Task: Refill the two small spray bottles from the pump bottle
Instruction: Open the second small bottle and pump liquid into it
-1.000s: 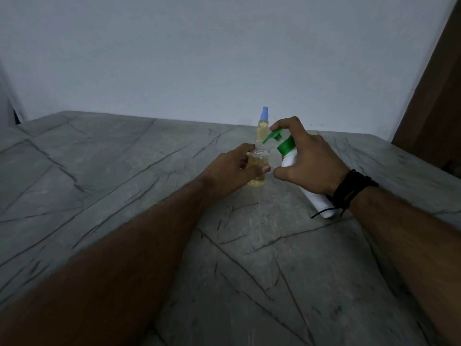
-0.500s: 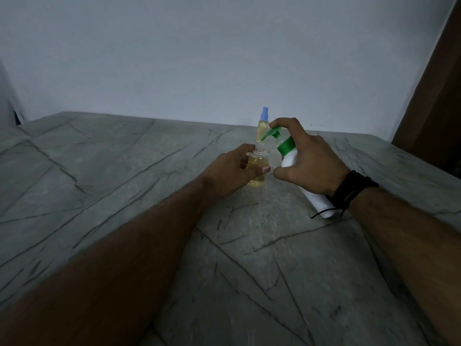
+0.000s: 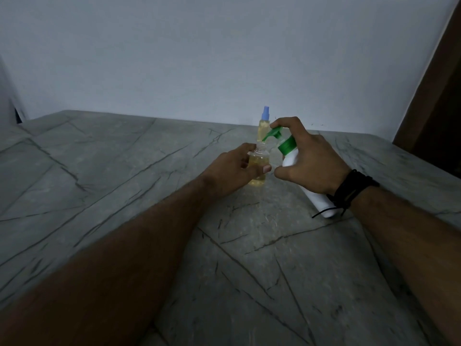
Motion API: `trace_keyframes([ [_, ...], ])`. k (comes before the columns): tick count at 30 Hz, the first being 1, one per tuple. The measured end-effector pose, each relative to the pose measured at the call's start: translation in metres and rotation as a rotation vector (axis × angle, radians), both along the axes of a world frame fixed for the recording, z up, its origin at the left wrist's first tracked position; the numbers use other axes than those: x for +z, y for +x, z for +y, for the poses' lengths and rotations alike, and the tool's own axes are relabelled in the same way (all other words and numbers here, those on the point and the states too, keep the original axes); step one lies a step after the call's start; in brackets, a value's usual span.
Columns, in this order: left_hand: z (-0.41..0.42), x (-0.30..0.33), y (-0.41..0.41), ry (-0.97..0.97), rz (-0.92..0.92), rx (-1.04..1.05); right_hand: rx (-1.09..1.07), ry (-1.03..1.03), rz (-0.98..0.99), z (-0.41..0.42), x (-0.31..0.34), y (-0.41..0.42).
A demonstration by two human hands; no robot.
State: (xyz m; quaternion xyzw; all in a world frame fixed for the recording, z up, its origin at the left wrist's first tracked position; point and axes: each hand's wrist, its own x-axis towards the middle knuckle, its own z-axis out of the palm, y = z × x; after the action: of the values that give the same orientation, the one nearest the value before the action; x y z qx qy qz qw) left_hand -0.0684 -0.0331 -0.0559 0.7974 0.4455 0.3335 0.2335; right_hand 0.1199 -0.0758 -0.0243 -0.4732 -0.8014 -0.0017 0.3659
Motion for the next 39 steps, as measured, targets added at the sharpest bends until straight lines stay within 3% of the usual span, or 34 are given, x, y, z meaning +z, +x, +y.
trace_keyframes([
  [39, 0.0032, -0.0025, 0.0006, 0.002, 0.004, 0.010, -0.019, -0.004, 0.012, -0.0009, -0.0001, -0.0004],
])
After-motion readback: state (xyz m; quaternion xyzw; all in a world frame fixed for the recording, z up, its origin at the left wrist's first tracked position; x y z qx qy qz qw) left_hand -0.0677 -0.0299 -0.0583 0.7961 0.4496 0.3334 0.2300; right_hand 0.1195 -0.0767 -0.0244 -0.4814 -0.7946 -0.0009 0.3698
